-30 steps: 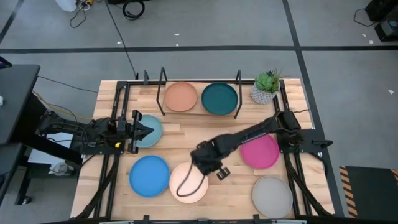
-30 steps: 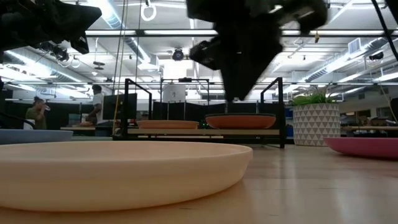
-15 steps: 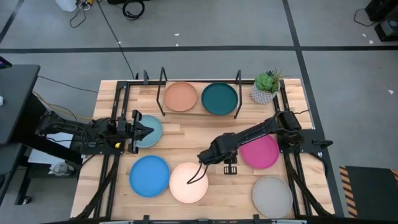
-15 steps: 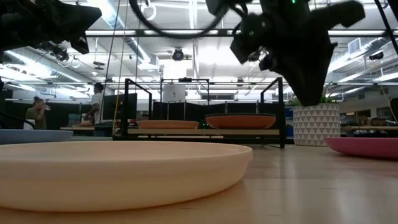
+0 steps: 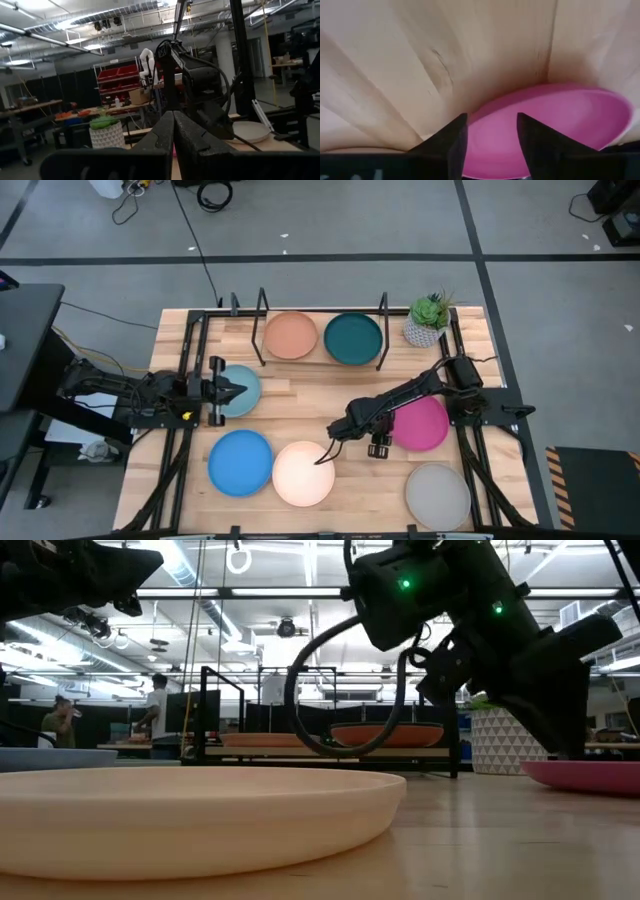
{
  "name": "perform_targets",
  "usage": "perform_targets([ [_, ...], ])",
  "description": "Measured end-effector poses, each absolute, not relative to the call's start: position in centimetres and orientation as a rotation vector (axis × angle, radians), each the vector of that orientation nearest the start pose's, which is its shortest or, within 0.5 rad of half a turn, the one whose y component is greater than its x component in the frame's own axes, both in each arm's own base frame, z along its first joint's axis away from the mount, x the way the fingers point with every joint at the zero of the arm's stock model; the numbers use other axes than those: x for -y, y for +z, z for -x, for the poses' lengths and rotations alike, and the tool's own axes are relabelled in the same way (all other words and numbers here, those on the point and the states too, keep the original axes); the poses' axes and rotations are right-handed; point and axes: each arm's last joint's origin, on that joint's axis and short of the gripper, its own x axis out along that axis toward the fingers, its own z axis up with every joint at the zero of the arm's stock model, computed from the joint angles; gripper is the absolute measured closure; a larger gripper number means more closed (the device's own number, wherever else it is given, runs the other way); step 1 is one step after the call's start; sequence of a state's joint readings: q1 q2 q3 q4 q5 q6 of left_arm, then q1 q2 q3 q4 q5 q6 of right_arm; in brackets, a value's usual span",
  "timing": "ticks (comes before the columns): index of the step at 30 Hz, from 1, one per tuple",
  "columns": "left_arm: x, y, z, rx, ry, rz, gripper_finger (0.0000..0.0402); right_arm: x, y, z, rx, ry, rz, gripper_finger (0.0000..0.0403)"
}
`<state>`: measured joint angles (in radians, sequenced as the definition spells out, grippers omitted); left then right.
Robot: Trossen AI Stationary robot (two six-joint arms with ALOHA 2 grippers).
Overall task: Place and stack plates onto a shelf
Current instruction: Stack the pink plate on top of the dark blue plate on the shelf
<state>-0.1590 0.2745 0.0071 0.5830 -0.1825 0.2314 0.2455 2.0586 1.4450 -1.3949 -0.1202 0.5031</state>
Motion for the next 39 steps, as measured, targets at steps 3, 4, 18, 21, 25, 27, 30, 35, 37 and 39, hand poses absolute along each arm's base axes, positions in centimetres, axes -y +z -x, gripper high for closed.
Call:
perform_targets([
  [3, 1.2, 19.8, -10.9, 0.308, 0.064, -0.207, 0.0386, -8.5, 15.2, -32.3, -2.028, -0.300, -0.221, 0.0212],
  [4, 1.2, 19.9, -10.9, 0.311, 0.066, -0.217, 0.0386, -8.5, 15.0, -32.1, -2.037, -0.306, -0.226, 0.0211],
  [18, 1.2, 19.9, -10.9, 0.312, 0.076, -0.274, 0.0386, -8.6, 13.0, -31.6, -2.015, -0.199, -0.280, 0.0294],
  [21, 1.2, 19.9, -10.9, 0.312, 0.076, -0.275, 0.0386, -8.5, 13.0, -31.6, -2.025, -0.179, -0.267, 0.0325],
  [25, 1.2, 19.9, -10.9, 0.312, 0.076, -0.275, 0.0386, -8.6, 13.7, -32.0, -2.014, -0.138, -0.226, 0.0363],
  [27, 1.2, 19.9, -10.9, 0.313, 0.076, -0.275, 0.0386, -8.8, 14.0, -32.2, -2.002, -0.109, -0.188, 0.0379],
  [30, 1.2, 19.9, -10.9, 0.313, 0.075, -0.271, 0.0386, -9.3, 14.7, -32.7, -1.972, -0.055, -0.103, 0.0389],
  [35, 1.2, 19.9, -10.9, 0.313, 0.075, -0.268, 0.0386, -10.1, 16.7, -33.3, -1.942, 0.002, 0.078, 0.0385],
  [37, 1.2, 19.9, -10.9, 0.313, 0.075, -0.268, 0.0386, -10.5, 17.6, -33.7, -1.902, 0.019, 0.148, 0.0385],
  [39, 1.2, 19.9, -10.9, 0.313, 0.074, -0.264, 0.0386, -10.9, 18.5, -34.3, -1.850, 0.038, 0.210, 0.0386],
])
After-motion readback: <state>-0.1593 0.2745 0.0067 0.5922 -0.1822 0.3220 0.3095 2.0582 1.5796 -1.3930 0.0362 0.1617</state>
